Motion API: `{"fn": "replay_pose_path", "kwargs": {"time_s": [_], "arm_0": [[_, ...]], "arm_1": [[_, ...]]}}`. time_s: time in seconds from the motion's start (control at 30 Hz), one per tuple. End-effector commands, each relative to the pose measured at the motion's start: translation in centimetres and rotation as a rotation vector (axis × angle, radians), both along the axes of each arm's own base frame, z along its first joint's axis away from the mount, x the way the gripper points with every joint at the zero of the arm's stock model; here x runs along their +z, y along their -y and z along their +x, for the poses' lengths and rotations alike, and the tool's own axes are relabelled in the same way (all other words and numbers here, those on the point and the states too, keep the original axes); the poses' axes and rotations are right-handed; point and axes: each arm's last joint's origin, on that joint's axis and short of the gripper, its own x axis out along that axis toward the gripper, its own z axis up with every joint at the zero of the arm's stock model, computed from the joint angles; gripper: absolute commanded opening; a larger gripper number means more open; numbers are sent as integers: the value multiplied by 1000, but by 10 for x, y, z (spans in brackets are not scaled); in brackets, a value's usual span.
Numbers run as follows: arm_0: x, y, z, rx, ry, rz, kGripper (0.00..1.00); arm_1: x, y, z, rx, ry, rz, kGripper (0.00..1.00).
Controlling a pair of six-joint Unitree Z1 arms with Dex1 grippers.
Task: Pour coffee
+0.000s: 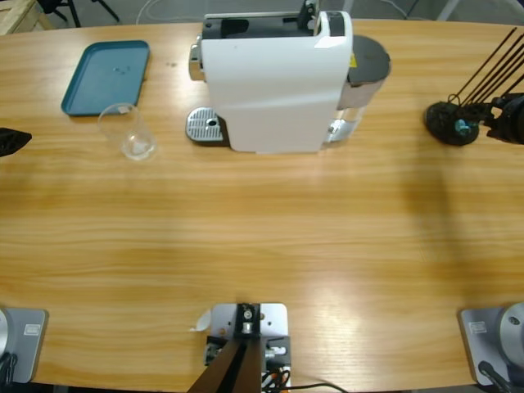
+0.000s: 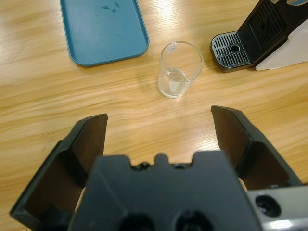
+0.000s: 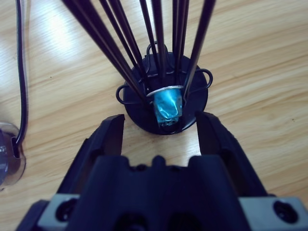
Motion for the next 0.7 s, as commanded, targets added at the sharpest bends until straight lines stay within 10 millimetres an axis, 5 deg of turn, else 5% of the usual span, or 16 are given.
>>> {"fn": "replay_pose_path", "kwargs": {"time_s": [0.03,0.33,0.5,0.7], "arm_0": [[-12,2,3,-4,-38,31,927],[-12,2,3,-4,-38,31,927],[-13,2,3,-4,-38,32,927],[-12,2,3,-3,-38,32,927]], "arm_1": [[-14,5,-2,-33,-45,-5,595],[-16,6,1,-38,-48,-3,562],[-19,6,3,-39,-56,-6,182],[-22,5,4,-38,-70,-6,81]]}}
